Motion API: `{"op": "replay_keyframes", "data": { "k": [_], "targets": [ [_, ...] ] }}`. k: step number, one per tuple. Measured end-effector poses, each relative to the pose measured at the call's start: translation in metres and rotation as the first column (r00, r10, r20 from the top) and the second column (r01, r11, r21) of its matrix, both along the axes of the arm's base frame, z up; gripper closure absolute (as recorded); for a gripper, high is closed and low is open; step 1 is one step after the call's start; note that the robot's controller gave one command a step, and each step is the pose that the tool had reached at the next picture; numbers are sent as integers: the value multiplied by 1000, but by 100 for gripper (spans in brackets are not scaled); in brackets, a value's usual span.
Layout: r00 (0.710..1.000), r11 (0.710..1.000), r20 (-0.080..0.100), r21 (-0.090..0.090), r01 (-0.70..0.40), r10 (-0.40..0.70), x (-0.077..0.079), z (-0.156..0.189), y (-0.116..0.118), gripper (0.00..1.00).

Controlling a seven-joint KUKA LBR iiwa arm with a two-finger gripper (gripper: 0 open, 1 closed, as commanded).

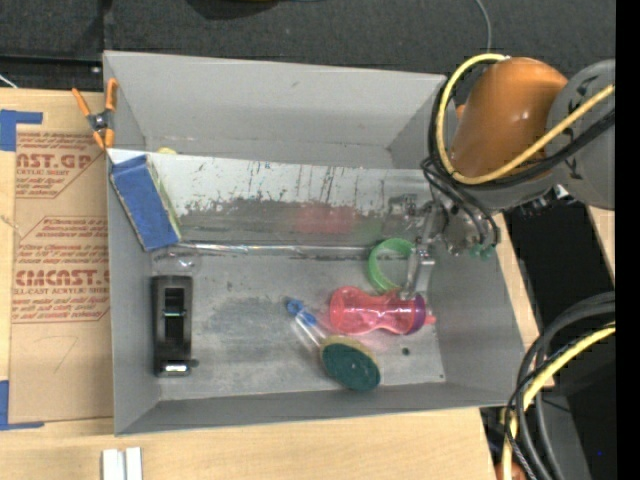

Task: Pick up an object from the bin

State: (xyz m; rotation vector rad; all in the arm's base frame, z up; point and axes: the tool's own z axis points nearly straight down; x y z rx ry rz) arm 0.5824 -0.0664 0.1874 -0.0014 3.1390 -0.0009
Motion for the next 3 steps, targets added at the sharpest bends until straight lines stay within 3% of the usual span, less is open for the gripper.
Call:
{"op": "replay_keyframes", "data": {
  "k": [1,2,3],
  "targets": [
    [1000,1000,0,0,0,0,0,0,0,0],
    [1000,1000,0,0,0,0,3,-59,-35,0],
    [999,999,11,2,50,-50,-16,-61,-28,0]
  ]
}}
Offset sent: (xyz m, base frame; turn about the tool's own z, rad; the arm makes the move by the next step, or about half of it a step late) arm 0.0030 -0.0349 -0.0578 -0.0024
